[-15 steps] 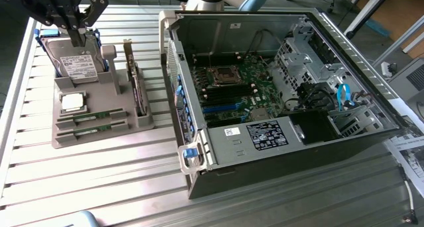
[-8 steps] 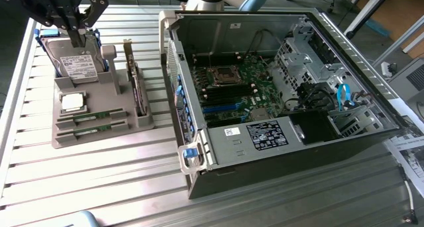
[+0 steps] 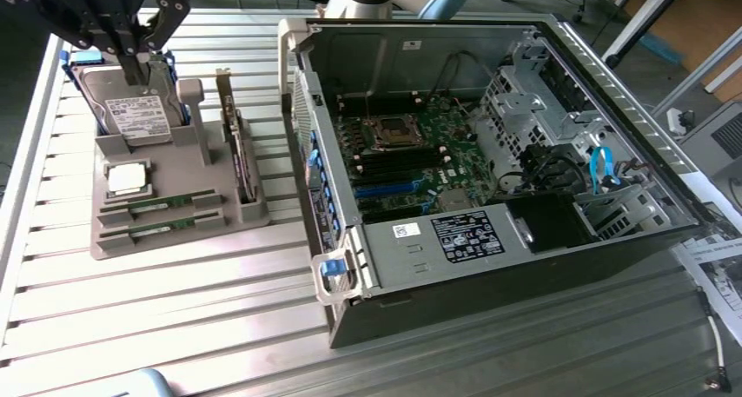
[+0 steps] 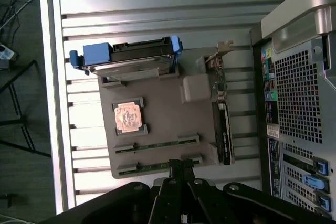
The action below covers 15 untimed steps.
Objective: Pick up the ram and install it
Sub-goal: 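Reach for the ram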
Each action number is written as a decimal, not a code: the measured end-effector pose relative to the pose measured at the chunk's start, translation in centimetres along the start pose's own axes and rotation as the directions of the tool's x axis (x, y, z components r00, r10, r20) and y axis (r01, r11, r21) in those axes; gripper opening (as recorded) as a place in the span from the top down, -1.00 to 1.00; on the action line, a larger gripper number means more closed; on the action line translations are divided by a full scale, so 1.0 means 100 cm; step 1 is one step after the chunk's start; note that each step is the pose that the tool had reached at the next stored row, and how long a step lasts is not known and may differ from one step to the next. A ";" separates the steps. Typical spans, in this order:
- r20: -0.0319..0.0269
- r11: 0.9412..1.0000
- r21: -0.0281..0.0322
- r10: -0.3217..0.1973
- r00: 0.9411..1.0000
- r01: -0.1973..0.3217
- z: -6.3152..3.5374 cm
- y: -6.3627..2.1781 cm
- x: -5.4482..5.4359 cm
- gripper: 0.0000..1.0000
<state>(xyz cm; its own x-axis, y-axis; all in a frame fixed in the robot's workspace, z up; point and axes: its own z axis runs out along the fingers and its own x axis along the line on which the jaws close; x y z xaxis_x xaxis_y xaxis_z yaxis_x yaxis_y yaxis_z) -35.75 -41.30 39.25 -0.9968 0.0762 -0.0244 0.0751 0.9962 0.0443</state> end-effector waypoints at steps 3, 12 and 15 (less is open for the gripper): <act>0.000 1.000 0.000 0.000 1.000 0.000 -0.0001 -0.0016 0.000 0.79; 0.000 1.000 0.000 0.000 1.000 0.000 -0.0003 -0.0086 -0.001 0.79; 0.000 1.000 0.000 0.000 1.000 0.000 -0.0003 -0.0108 -0.001 0.79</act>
<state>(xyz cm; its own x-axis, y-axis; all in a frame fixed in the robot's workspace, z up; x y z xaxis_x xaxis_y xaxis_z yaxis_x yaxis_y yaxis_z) -35.75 -42.38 39.24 -0.9968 0.0763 -0.0245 0.0751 0.9962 0.0444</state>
